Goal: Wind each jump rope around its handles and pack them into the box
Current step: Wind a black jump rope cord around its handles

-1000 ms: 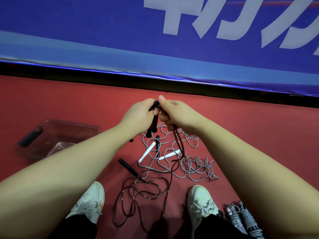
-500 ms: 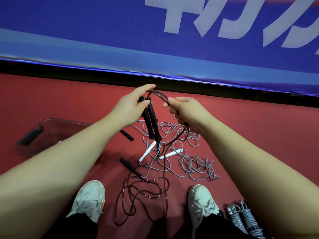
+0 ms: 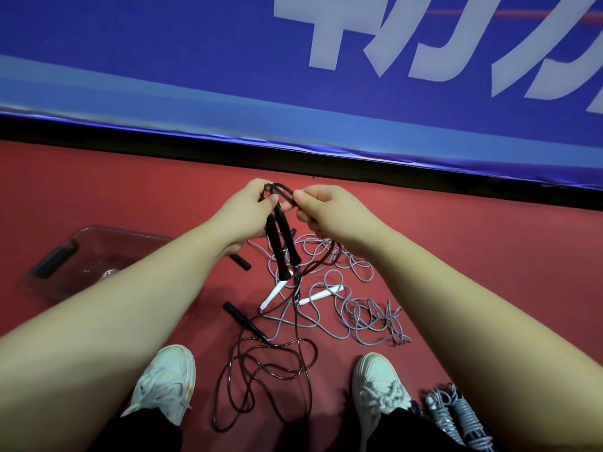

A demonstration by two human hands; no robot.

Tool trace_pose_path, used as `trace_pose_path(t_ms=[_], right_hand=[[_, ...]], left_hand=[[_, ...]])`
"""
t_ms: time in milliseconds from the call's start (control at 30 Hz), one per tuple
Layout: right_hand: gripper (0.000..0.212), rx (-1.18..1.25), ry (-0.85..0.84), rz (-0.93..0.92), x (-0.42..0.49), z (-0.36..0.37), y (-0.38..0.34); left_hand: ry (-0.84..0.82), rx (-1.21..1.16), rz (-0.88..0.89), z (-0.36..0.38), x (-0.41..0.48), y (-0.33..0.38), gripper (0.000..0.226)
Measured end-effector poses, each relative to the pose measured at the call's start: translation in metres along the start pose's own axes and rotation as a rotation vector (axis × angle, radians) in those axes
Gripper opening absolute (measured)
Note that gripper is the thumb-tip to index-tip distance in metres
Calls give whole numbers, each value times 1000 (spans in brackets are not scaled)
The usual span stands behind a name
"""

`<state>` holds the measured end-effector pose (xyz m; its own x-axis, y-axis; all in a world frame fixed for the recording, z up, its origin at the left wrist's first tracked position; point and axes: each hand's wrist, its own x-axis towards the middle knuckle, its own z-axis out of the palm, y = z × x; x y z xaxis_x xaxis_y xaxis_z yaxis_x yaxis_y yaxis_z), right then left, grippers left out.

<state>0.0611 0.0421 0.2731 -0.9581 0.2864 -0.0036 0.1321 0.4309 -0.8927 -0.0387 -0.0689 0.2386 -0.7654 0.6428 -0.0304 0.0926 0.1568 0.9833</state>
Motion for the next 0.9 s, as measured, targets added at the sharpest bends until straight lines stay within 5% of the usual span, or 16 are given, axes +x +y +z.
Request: trace_pose_path(t_ms=[167,367,567,733,900], right_hand=[[29,35,-30,0,0,2,-2],[31,124,-153,33,-6,5,-2],[24,13,-7,86,-6,3,27],[27,-130,160,40,-5,9,27],[33,-285,142,-7,-9,-7,-4]], left_hand=[[-43,35,-42,2,-2,2,4],[124,14,4,-7,5,3,23],[191,-83,81,-14,3,5,35],[169,-2,156,-11,7,8,33],[43,180,136,-26,4,-4,46]])
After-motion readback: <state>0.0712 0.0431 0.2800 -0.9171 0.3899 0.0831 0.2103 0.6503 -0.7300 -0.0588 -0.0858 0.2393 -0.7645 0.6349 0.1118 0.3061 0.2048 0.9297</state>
